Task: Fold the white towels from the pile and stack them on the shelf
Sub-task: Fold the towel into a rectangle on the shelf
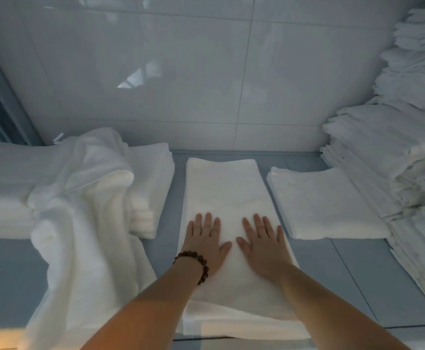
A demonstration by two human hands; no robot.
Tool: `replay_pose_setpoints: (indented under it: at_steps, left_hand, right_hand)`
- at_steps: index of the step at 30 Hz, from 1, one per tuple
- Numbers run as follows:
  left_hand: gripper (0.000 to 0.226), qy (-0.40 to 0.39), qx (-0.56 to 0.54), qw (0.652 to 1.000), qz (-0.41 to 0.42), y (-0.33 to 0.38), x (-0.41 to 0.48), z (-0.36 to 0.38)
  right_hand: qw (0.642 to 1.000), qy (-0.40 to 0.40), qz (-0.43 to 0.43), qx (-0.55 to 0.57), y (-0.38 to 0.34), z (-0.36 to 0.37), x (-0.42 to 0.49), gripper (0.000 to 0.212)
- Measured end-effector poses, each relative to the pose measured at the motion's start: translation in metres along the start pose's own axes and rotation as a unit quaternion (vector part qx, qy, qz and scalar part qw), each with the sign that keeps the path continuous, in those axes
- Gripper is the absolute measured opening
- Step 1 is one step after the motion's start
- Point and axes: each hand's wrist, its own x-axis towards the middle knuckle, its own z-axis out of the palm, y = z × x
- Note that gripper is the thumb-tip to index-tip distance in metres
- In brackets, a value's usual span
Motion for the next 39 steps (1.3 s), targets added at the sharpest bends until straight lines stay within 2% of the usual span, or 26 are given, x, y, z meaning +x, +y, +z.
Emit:
replay_pose_setpoints:
  at_steps: [6, 11, 15, 18, 21, 24, 26, 29, 31, 35, 39]
  left_hand:
    - [0.073, -0.006, -0.003, 1.0, 0.001, -0.014, 0.051, -0.001]
    - [0.07, -0.063, -0.018, 0.997, 0.031, -0.021, 0.056, -0.017]
    - [0.058, -0.124, -0.095, 0.985, 0.074, -0.021, 0.025, -0.041]
    - [0.043, -0.142, -0.201, 0.965, 0.091, -0.016, -0.013, -0.057]
    - [0.031, -0.094, -0.245, 0.959, 0.107, -0.018, -0.053, -0.066]
    - [0.026, -0.08, -0.221, 0.964, 0.125, -0.029, -0.084, -0.067]
    - [0.028, -0.078, -0.21, 0.968, 0.118, -0.037, -0.097, -0.068]
    - [0.023, -0.069, -0.181, 0.976, 0.098, -0.043, -0.106, -0.067]
    - [0.016, -0.063, -0.174, 0.98, 0.076, -0.041, -0.107, -0.067]
    - [0.008, -0.019, -0.21, 0.976, 0.052, -0.032, -0.108, -0.069]
    - [0.016, 0.111, -0.277, 0.954, -0.032, -0.02, -0.112, -0.073]
  right_hand:
    - [1.0, 0.012, 0.0, -0.01, 0.01, 0.001, 0.051, 0.062]
    - [1.0, -0.022, -0.014, 0.002, 0.013, -0.007, 0.06, 0.063]
    - [0.995, -0.079, -0.059, 0.033, 0.019, -0.023, 0.038, 0.059]
    - [0.988, -0.113, -0.075, 0.08, 0.017, -0.034, 0.007, 0.053]
    - [0.977, -0.127, -0.088, 0.146, 0.013, -0.043, -0.027, 0.047]
    - [0.967, -0.129, -0.095, 0.196, 0.015, -0.049, -0.056, 0.044]
    - [0.962, -0.119, -0.095, 0.226, 0.022, -0.051, -0.073, 0.05]
    - [0.972, -0.108, -0.106, 0.18, 0.037, -0.049, -0.095, 0.07]
    - [0.981, -0.096, -0.107, 0.128, 0.045, -0.044, -0.103, 0.075]
    - [0.991, -0.019, -0.061, 0.118, 0.049, -0.032, -0.109, 0.052]
    - [0.993, 0.031, -0.012, 0.112, 0.05, -0.028, -0.112, 0.052]
